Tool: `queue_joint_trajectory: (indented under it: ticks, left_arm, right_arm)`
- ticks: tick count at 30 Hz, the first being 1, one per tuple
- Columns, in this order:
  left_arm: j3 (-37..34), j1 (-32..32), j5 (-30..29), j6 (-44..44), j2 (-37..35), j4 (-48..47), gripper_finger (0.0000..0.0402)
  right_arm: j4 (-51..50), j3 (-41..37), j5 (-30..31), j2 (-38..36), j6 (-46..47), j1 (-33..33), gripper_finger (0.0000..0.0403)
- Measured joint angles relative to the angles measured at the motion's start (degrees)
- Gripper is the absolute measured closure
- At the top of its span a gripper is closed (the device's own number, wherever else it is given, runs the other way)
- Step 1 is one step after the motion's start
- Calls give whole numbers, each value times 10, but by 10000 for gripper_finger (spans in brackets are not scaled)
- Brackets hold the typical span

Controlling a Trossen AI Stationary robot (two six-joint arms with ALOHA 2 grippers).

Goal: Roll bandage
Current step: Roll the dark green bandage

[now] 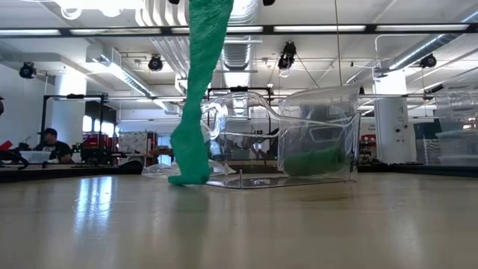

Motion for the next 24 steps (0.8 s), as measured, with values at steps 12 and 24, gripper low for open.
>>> queue_joint_trajectory:
  ticks: [12, 24]
  left_arm:
    - [0, 0, 0, 2, 6, 15, 391]
    - [2, -1, 8, 11, -6, 5, 391]
  right_arm:
    - [9, 0, -1, 0, 0, 0, 315]
    - [18, 0, -59, 0, -24, -3, 395]
